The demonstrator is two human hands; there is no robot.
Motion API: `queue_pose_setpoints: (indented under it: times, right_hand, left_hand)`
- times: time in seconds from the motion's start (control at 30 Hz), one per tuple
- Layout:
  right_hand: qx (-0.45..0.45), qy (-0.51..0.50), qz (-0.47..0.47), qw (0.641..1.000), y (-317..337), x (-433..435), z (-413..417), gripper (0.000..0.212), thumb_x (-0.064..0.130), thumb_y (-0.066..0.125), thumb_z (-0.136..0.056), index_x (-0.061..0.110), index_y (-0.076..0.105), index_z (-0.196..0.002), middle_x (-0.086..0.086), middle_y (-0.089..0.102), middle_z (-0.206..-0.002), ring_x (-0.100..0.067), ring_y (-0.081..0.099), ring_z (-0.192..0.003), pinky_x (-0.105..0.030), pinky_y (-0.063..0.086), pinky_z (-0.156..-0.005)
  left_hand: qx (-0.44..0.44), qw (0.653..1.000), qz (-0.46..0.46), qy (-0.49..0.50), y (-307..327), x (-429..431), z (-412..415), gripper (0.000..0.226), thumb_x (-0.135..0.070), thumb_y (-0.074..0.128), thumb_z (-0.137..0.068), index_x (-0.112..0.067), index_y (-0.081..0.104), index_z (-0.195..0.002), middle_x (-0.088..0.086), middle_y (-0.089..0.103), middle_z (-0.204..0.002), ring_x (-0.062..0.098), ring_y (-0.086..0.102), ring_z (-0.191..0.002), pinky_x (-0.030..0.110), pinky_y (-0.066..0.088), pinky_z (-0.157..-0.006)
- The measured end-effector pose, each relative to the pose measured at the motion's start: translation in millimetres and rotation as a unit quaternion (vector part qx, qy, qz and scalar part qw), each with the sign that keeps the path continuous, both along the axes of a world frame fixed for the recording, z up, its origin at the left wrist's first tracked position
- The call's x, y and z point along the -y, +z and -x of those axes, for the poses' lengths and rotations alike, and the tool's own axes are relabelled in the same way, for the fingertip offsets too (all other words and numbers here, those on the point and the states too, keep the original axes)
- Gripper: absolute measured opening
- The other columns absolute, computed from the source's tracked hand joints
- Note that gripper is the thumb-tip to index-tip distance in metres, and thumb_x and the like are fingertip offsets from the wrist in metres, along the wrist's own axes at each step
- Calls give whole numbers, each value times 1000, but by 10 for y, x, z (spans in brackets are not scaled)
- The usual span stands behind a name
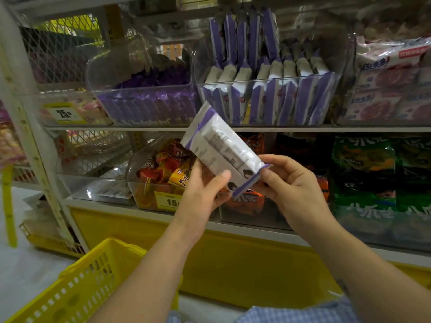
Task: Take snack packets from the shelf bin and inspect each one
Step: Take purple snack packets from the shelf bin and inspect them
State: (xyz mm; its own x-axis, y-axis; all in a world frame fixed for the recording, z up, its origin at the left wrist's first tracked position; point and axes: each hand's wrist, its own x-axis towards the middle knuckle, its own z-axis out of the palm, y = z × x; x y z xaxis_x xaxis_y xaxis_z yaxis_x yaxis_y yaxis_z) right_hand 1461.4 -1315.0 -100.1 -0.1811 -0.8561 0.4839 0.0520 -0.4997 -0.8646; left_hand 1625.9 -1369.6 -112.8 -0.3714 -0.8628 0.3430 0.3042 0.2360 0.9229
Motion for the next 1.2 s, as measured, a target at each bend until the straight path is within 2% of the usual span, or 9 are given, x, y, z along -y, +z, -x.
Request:
queue_pose_setpoints:
  times: [0.13, 0.23, 0.4, 0.53, 0.67, 0.83, 1.0, 1.1, 1.2]
  right_hand:
    - [-28, -19, 26, 999, 125, -18, -88, 45, 0, 52, -94, 40, 56, -115, 5, 70, -108, -9, 69, -99, -22, 58, -74]
    - [-114, -39, 63, 991, 311, -77, -74, 64, 2, 55, -94, 53, 39, -128, 11, 49, -137, -2, 65, -107, -15, 53, -83]
    - [-313, -125, 84, 938, 815, -71, -69, 62, 24, 64, -91, 34, 36, -145, 14, 25, -155, -4, 39, -135, -29, 44, -106]
    - [-346, -138, 82, 924, 1266, -1, -59, 59, 33, 64, -90, 25, 43, -144, 12, 50, -136, 7, 55, -104, -10, 46, -92]
    - [-358, -142, 58, 921, 1511, 181, -26, 46, 30, 60, -94, 14, 53, -136, -2, 70, -114, -10, 67, -99, -35, 52, -93]
    - [-351, -127, 13, 927, 1696, 477, 104, 49, 29, 60, -94, 14, 49, -140, -7, 62, -129, -13, 68, -94, -39, 54, -91]
    - [-475, -194, -10, 858, 1885, 665, 232, 41, 42, 54, -95, 15, 62, -124, 1, 72, -98, -11, 66, -81, -29, 52, -73]
    - [-518, -221, -4, 826, 2018, 701, 294, 29, 43, 55, -94, 22, 73, -102, -1, 74, -90, -13, 66, -77, -35, 55, -73]
    - [-590, -229, -1, 774, 2147, 732, 393, 20, 36, 62, -91, 23, 76, -95, 0, 74, -91, -14, 66, -77, -36, 55, -78]
  left_hand:
    - [5, 996, 90, 21, 209, -49, 22, 85, -13, 66, -82, -48, 23, -147, -4, 57, -137, 19, 57, -124, 46, 54, -93]
    - [29, 986, 153, 52, 451, -62, -22, 91, -15, 69, -81, -38, 17, -153, -10, 60, -134, 10, 58, -122, 32, 54, -94]
    - [77, 945, 268, 172, 1042, -112, -41, 62, -33, 70, -84, -22, 48, -141, -15, 65, -123, -2, 61, -112, 12, 50, -86]
    - [141, 904, 327, 237, 1551, -14, 16, 50, -38, 67, -88, -23, 56, -135, -10, 61, -130, -1, 56, -117, 12, 44, -95]
    - [230, 889, 336, 211, 1868, 140, 160, 52, -27, 63, -92, -30, 46, -141, -26, 46, -126, -8, 45, -115, -1, 32, -85]
    - [267, 871, 339, 234, 2060, 373, 296, 37, -29, 61, -92, -30, 56, -129, -11, 61, -109, 7, 59, -100, 19, 43, -82]
    - [274, 886, 304, 218, 2178, 637, 435, 21, -26, 62, -91, -26, 59, -112, -1, 68, -94, 18, 66, -90, 40, 53, -87]
    - [320, 857, 332, 230, 2200, 779, 481, 19, -32, 63, -90, -28, 59, -108, -10, 66, -90, 8, 62, -84, 23, 48, -73]
    - [354, 832, 351, 242, 2185, 884, 525, 19, -37, 63, -90, -28, 61, -107, -12, 65, -94, 6, 60, -89, 24, 46, -75]
